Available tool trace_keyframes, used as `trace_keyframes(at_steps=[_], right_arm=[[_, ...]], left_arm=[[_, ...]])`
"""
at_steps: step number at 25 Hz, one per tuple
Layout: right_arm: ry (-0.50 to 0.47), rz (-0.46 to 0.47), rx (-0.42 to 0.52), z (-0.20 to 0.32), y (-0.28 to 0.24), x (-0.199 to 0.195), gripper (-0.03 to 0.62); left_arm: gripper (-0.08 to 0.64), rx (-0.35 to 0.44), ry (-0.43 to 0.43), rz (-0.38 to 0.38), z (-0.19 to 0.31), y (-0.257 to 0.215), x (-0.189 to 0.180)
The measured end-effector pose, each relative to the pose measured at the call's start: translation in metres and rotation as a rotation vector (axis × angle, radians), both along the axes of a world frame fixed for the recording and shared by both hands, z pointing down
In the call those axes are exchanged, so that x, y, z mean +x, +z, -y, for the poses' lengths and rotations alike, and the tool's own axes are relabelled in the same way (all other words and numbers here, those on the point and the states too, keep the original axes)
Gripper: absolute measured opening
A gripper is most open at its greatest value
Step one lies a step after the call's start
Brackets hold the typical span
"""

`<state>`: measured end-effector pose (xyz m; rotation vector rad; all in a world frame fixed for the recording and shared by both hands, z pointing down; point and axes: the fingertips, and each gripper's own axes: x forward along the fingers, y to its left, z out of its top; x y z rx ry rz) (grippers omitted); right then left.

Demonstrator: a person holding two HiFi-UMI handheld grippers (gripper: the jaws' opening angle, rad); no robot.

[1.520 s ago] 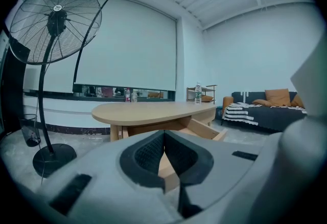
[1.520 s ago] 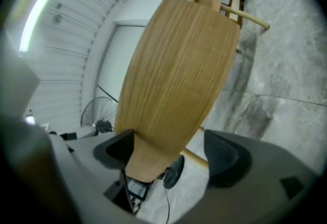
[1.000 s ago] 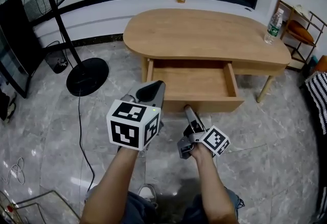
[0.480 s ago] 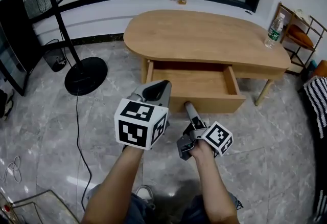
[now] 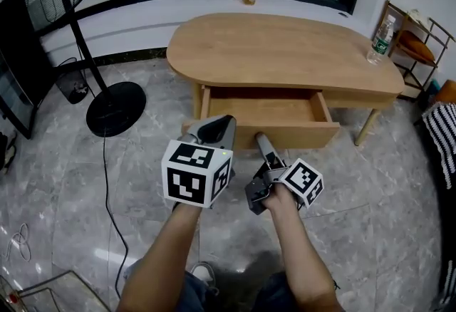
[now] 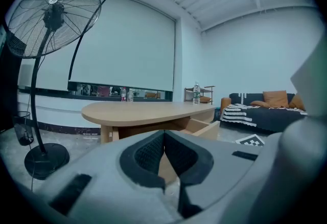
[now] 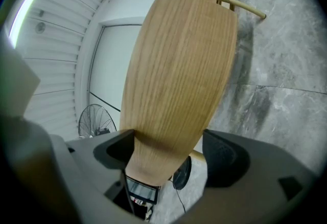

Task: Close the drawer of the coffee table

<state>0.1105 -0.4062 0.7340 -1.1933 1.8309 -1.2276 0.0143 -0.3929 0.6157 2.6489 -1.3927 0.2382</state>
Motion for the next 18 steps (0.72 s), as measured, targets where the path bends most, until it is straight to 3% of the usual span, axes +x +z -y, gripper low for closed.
trace_keyframes(at_steps=[18], right_arm=[[-0.001, 0.002, -0.005, 0.072, 0.001, 0.004, 0.411]], left_arm=[[0.003, -0.030, -0.001, 0.013, 0.043, 0.035, -0.020]])
